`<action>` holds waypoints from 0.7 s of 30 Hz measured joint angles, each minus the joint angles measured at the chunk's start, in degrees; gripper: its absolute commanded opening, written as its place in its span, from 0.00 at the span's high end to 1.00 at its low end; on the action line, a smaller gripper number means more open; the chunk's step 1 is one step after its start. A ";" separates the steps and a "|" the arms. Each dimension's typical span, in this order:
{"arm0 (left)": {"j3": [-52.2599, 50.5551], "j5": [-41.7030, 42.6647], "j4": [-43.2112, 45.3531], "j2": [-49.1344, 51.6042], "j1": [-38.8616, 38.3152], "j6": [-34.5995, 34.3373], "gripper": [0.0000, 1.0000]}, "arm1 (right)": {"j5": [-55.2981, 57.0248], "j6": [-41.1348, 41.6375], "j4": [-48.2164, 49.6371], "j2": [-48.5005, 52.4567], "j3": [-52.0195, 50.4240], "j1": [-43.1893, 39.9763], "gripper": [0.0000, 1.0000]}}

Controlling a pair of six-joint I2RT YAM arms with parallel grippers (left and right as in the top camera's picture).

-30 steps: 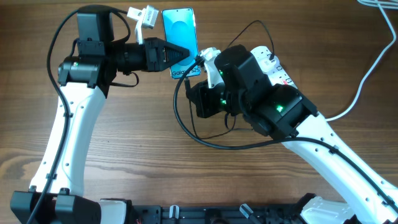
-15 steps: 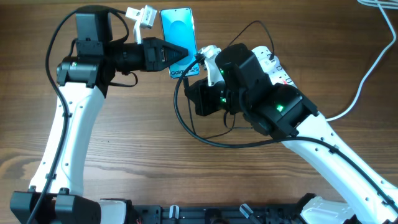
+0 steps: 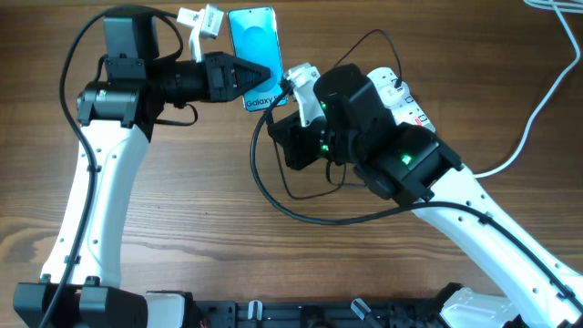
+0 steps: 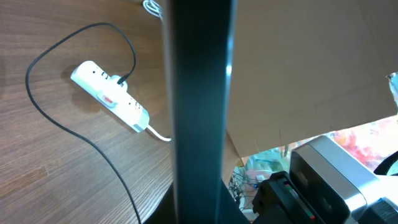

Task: Plug charger to phone and switch on socket
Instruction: 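Push the USB-C plug into the phone's bottom port with the right gripper, then lower the phone onto the table with the left gripper and release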

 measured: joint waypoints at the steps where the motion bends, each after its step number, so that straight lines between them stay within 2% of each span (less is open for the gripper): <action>1: 0.04 -0.09 -0.20 0.00 0.00 0.44 0.96 | 0.00 -0.15 0.20 0.00 -0.13 0.00 0.91; 7: 0.17 -0.28 -0.39 0.00 0.31 1.14 0.96 | 0.28 -0.22 1.95 0.00 -0.70 0.00 0.90; 9: -0.28 0.22 -2.86 0.04 0.09 1.88 0.96 | 3.63 -0.09 7.19 -0.20 0.09 -0.87 0.80; 13: -0.79 1.16 -3.54 0.07 -1.38 1.95 0.96 | 6.86 1.81 7.23 -0.35 0.83 -1.95 0.64; 15: -0.79 0.24 -3.54 0.07 -1.31 1.92 0.96 | 7.17 2.56 6.19 -0.35 0.83 -1.95 0.47; 16: -0.79 -0.66 -3.80 0.07 -1.31 1.92 0.96 | 7.30 3.43 5.44 -0.35 0.83 -1.95 0.23; 19: -0.79 -7.37 -8.33 0.04 -1.31 2.01 0.96 | 8.13 6.16 2.51 -0.35 0.83 -2.08 0.16; 21: -1.20 -12.59 -11.47 0.07 -1.31 2.12 0.96 | 11.28 10.62 -1.46 -0.35 0.83 -3.15 0.06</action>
